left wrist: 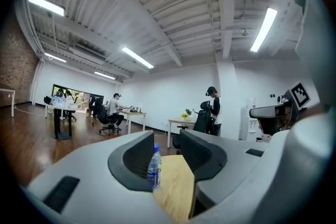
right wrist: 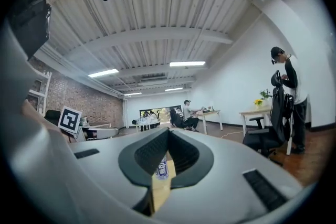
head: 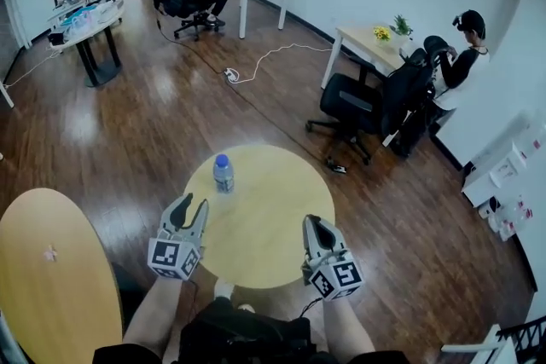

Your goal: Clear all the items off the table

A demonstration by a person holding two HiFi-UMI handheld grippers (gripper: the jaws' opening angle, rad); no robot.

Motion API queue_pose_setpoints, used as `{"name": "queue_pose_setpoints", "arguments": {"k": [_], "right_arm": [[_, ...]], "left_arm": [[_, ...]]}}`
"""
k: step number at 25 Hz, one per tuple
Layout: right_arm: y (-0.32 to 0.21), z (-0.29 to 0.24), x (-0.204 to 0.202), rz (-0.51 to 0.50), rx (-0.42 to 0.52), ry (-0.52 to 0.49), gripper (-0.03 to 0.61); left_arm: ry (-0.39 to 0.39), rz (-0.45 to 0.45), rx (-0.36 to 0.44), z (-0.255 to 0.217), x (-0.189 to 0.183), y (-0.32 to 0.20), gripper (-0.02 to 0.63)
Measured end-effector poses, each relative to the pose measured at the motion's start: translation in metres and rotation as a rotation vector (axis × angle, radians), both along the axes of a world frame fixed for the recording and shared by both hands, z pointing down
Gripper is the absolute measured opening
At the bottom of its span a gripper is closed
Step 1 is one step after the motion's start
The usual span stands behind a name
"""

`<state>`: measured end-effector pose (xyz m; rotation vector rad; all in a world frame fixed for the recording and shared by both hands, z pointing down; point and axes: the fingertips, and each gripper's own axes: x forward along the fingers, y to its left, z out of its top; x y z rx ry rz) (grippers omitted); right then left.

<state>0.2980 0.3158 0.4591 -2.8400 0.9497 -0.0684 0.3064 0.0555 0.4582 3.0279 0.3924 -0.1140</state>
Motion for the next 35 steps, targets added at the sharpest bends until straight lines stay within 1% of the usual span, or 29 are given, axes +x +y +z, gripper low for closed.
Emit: {"name": "queue_pose_setpoints", "arguments": {"k": [1,2,3,4,6,8,9,12,15,18,22,25,29,33,35], "right_arm": [[0.0,-0.004,-0.005,-0.01,0.006,0.022,0.003],[0.0,-0.008,-0.01,-0.023,0.016,0.04,0.003],[0.0,-0.01,-0.015,-0.033,0.028,0.051,0.003],[-0.002,-0.01,-0.019,-0.041,0.039,0.054,0.003],[-0.008,-0.006,-0.028,-0.052,0.053,0.049,0.003],[-0.019,-0.004,-0.033,-0.065,0.059,0.049,0.003],[-0.025,-0.004,-0.034,-0.072,0.058,0.052,0.003],[-0.041,-0.008,-0.034,-0.079,0.039,0.063,0.003],[-0.056,-0.011,-0.036,-0.066,0.034,0.068,0.003],[-0.077,-0.01,-0.037,-0.049,0.041,0.063,0.003],[-0.116,-0.014,-0.042,-0.053,0.021,0.082,0.003],[-0.134,-0.016,-0.046,-0.045,0.019,0.099,0.003],[-0.139,-0.015,-0.043,-0.018,0.018,0.089,0.003],[-0.142,-0.017,-0.041,-0.008,0.015,0.089,0.003],[-0.144,-0.016,-0.04,-0.01,0.011,0.089,0.003]], "left_arm": [[0.006,-0.01,-0.005,-0.002,-0.013,0.001,0.158],[0.009,-0.019,-0.01,-0.004,-0.025,0.002,0.14],[0.01,-0.027,-0.016,-0.005,-0.036,0.003,0.099],[0.011,-0.032,-0.028,-0.006,-0.048,0.003,0.097],[0.016,-0.038,-0.06,-0.006,-0.069,-0.001,0.038],[0.025,-0.048,-0.076,-0.01,-0.085,-0.01,0.03],[0.033,-0.06,-0.077,-0.014,-0.091,-0.016,0.003],[0.058,-0.113,-0.079,-0.028,-0.105,-0.037,0.003],[0.106,-0.151,-0.124,-0.042,-0.122,-0.067,0.003],[0.13,-0.178,-0.131,-0.046,-0.134,-0.094,0.003],[0.153,-0.177,-0.134,-0.051,-0.143,-0.123,0.003],[0.155,-0.167,-0.134,-0.05,-0.146,-0.137,0.002],[0.159,-0.143,-0.127,-0.053,-0.144,-0.142,0.002],[0.134,-0.104,-0.132,-0.049,-0.139,-0.142,0.0],[0.132,-0.101,-0.136,-0.047,-0.137,-0.143,0.0]]}}
